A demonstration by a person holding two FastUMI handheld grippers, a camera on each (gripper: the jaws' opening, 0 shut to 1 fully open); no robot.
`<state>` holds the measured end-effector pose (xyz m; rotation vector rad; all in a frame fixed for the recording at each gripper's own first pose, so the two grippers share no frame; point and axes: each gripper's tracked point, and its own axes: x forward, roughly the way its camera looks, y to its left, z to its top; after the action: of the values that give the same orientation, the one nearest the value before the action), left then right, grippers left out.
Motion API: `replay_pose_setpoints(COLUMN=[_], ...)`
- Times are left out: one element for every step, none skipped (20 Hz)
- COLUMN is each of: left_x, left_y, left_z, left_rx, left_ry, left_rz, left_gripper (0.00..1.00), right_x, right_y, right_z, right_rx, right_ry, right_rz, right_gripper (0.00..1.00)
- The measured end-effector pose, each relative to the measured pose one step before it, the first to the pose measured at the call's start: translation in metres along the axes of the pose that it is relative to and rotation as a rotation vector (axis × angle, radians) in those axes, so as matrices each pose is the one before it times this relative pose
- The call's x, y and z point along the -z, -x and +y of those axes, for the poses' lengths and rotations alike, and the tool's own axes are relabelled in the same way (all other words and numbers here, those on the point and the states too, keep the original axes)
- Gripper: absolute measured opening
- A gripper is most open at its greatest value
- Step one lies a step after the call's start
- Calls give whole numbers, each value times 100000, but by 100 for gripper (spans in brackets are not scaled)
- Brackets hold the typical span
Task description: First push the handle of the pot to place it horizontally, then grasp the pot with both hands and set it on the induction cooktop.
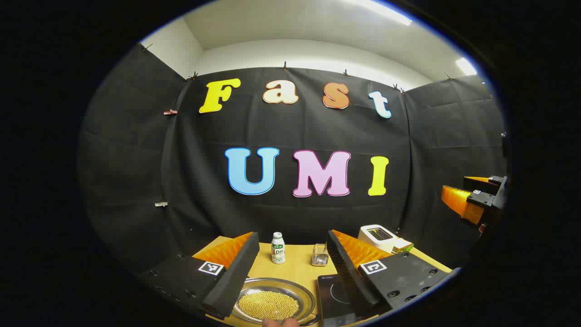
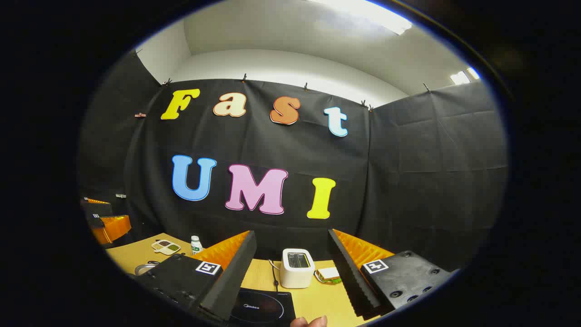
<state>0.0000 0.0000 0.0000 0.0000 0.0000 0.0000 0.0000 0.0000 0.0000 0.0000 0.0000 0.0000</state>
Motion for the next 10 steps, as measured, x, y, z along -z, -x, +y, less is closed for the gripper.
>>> replay_pose_setpoints(left_x=[17, 177, -31, -58, 122, 76, -99, 52, -124, -12], left_y=[83, 155, -7, 94, 25, 32, -7, 92, 66, 58], left_z=[-30, 54, 83, 29, 99, 97, 133, 87, 209, -5], left_rx=[-39, -140, -172, -125, -173, -265, -214, -338, -502, -80], left_ry=[304, 192, 186, 223, 212, 64, 38, -66, -117, -193], left_rz=[118, 221, 161, 75, 4, 29, -64, -207, -435, -112], left_gripper=[93, 93, 93, 93, 93, 95, 93, 96, 96, 95], right_x=[36, -44, 9, -18, 8, 23, -26, -74, 18, 46], right_y=[85, 95, -23, 65, 47, 151, 59, 8, -100, -65], right_z=[-46, -10, -7, 47, -2, 15, -31, -18, -51, -45], right_rx=[16, -14, 69, -55, -25, -74, 127, 60, 206, 117], right_ry=[201, 43, 18, -7, 78, 110, 16, -242, -258, -171], right_rz=[-83, -112, 35, -59, -6, -88, 93, 34, 172, 46], right_gripper=[97, 98, 98, 98, 98, 98, 98, 98, 98, 98])
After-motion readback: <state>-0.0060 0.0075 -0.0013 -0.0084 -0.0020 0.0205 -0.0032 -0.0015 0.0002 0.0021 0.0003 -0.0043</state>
